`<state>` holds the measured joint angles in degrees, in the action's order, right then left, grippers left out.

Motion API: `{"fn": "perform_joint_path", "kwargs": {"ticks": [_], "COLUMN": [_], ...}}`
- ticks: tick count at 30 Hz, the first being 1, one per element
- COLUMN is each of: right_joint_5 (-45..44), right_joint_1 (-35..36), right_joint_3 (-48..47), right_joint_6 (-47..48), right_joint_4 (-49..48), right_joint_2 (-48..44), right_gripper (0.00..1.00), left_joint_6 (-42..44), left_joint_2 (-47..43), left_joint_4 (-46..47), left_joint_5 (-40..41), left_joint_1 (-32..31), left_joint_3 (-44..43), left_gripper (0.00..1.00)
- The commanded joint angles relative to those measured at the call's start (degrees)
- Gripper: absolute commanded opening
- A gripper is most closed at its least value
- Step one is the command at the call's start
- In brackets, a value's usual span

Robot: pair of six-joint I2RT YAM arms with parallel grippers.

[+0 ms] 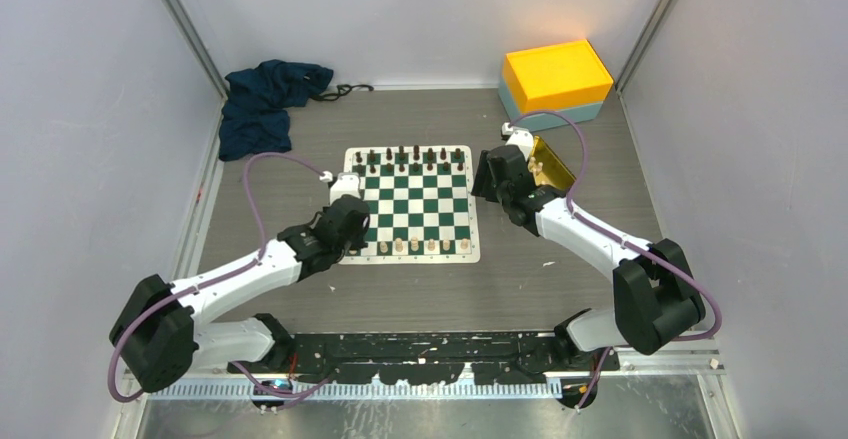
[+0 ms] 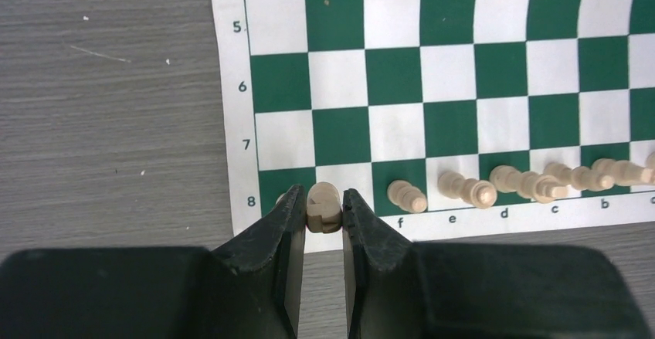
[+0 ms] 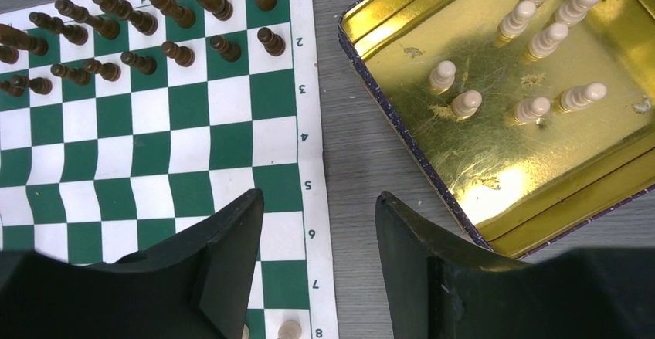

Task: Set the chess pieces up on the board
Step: Place the chess piece on the chessboard.

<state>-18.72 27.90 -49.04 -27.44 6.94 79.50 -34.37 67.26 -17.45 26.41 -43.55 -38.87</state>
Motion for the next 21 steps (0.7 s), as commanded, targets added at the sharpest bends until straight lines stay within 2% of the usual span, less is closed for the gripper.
{"fn": "perform_joint_path", "kwargs": {"ticks": [1, 9, 21], "right_joint_5": [-0.1, -0.2, -0.4], "right_joint_1": [-0.2, -0.1, -0.2], "right_joint_3": [-0.2, -0.3, -0.5], "right_joint_6": [-0.9, -0.8, -0.5], "right_joint_4": [-1.9, -1.9, -1.3], "right_joint_2": [-1.6, -1.3, -1.5], "right_gripper": [0.6, 0.61, 0.6], "left_joint_6": [-0.6, 1.1, 2.0], "left_joint_2": [-0.1, 1.3, 3.9], "left_joint_4": [3.2, 8.7, 12.3], "left_joint_5": [0.2, -1.6, -3.4], "left_joint_1": [-0.6, -0.7, -0.7], "left_joint_3": [1.2, 3.5, 4.4], "left_gripper": [0.21, 0.22, 0.23]}}
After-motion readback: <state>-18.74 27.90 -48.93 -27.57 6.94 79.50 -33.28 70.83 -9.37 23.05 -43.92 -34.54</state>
